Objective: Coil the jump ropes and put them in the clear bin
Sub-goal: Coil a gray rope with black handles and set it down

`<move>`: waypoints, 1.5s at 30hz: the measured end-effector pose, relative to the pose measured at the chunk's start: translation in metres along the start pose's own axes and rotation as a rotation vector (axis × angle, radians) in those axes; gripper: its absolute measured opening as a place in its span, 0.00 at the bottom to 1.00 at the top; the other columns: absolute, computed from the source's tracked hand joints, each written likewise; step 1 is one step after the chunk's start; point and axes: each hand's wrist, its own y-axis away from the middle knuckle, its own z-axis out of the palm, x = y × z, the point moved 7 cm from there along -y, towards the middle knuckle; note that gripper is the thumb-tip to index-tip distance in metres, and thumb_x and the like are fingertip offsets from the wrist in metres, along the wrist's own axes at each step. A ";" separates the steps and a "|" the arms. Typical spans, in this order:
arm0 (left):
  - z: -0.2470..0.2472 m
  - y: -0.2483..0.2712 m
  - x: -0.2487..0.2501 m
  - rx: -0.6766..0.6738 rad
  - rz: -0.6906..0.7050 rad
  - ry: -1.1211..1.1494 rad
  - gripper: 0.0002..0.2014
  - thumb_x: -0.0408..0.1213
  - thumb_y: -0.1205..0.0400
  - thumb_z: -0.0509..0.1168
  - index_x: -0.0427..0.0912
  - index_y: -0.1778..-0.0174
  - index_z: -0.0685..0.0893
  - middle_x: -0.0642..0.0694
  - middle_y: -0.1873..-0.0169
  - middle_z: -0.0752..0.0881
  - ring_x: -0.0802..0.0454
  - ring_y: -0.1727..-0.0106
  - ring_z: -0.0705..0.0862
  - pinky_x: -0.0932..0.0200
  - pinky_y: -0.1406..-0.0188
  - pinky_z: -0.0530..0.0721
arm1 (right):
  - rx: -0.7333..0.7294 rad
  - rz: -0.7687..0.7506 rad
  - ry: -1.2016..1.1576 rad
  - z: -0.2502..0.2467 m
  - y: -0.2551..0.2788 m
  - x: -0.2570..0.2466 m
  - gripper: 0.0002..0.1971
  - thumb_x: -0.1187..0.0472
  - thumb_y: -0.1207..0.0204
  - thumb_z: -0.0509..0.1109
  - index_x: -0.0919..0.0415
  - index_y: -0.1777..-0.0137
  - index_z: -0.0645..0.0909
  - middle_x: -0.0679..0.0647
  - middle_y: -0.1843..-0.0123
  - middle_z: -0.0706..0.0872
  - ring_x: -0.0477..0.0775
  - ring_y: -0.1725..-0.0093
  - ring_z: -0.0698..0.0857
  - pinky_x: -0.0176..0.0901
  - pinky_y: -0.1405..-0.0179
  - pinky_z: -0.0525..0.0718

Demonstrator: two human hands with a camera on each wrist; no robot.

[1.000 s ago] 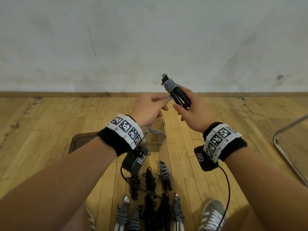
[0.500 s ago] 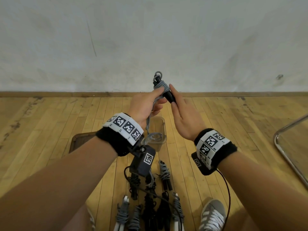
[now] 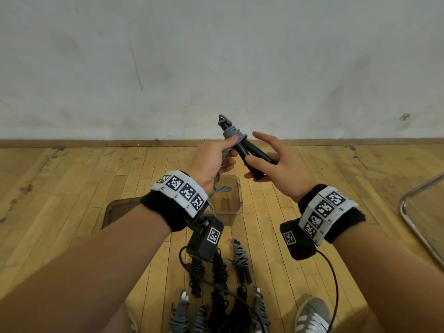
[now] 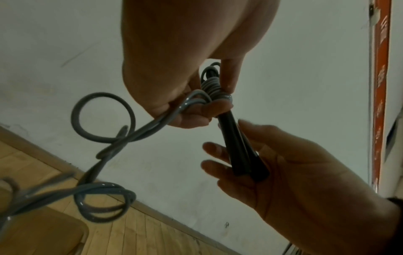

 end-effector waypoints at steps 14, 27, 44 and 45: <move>0.008 0.009 0.008 -0.038 0.156 -0.391 0.18 0.55 0.10 0.60 0.48 0.35 0.87 0.56 0.55 0.86 0.59 0.67 0.87 0.60 0.60 0.85 | 0.057 -0.138 0.240 -0.005 0.004 -0.005 0.17 0.59 0.17 0.74 0.55 0.30 0.78 0.52 0.51 0.91 0.50 0.60 0.93 0.47 0.58 0.91; 0.002 0.006 0.013 -0.017 0.159 -0.420 0.10 0.48 0.13 0.68 0.48 0.44 0.89 0.51 0.56 0.93 0.56 0.58 0.90 0.62 0.55 0.84 | 0.263 -0.200 0.704 -0.016 0.002 -0.006 0.28 0.54 0.14 0.67 0.45 0.17 0.63 0.41 0.56 0.80 0.35 0.68 0.77 0.33 0.74 0.68; -0.002 0.010 -0.009 0.118 0.001 -0.132 0.22 0.61 0.22 0.74 0.46 0.46 0.92 0.50 0.55 0.95 0.57 0.59 0.92 0.60 0.56 0.88 | 0.090 -0.256 0.554 0.008 0.000 0.007 0.27 0.51 0.13 0.63 0.36 0.16 0.62 0.57 0.40 0.77 0.54 0.42 0.77 0.53 0.42 0.82; -0.002 0.010 -0.011 0.120 -0.016 -0.116 0.23 0.62 0.22 0.74 0.46 0.45 0.92 0.50 0.55 0.95 0.56 0.59 0.91 0.59 0.57 0.87 | 0.076 -0.271 0.534 0.010 0.001 0.005 0.29 0.51 0.15 0.68 0.37 0.17 0.63 0.55 0.39 0.78 0.53 0.41 0.77 0.54 0.40 0.83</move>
